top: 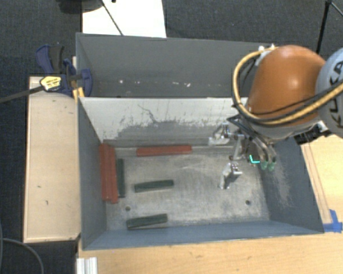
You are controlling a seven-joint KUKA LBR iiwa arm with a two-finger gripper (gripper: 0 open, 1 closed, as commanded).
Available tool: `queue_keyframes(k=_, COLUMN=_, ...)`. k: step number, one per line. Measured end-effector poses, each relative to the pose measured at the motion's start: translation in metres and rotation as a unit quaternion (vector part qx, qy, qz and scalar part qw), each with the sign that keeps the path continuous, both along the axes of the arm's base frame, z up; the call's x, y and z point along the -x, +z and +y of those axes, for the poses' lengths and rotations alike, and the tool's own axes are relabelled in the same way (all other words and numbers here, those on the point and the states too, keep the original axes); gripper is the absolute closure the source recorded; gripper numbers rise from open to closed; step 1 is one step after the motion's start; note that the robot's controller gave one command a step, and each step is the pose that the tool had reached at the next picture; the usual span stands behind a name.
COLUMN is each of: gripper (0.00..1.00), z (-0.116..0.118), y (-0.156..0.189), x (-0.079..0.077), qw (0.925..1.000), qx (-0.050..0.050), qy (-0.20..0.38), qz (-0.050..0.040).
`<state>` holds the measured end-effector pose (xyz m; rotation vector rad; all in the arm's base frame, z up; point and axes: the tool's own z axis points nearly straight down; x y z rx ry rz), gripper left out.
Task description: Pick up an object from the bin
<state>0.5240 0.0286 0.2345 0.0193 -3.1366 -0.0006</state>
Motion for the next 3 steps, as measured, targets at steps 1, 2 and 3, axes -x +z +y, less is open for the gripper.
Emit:
queue_keyframes(k=1, gripper=0.00, z=0.000, y=0.004, x=-0.002, qw=1.0000, qx=0.000, qy=-0.001, qz=-0.0039)
queue_keyframes(k=2, gripper=0.00, z=0.021, y=-0.020, x=-0.021, qw=0.9989, qx=0.001, qy=0.047, qz=-0.0071)
queue_keyframes(k=3, gripper=0.00, z=0.050, y=-0.090, x=-0.018, qw=0.9967, qx=-0.001, qy=0.081, qz=-0.0060)
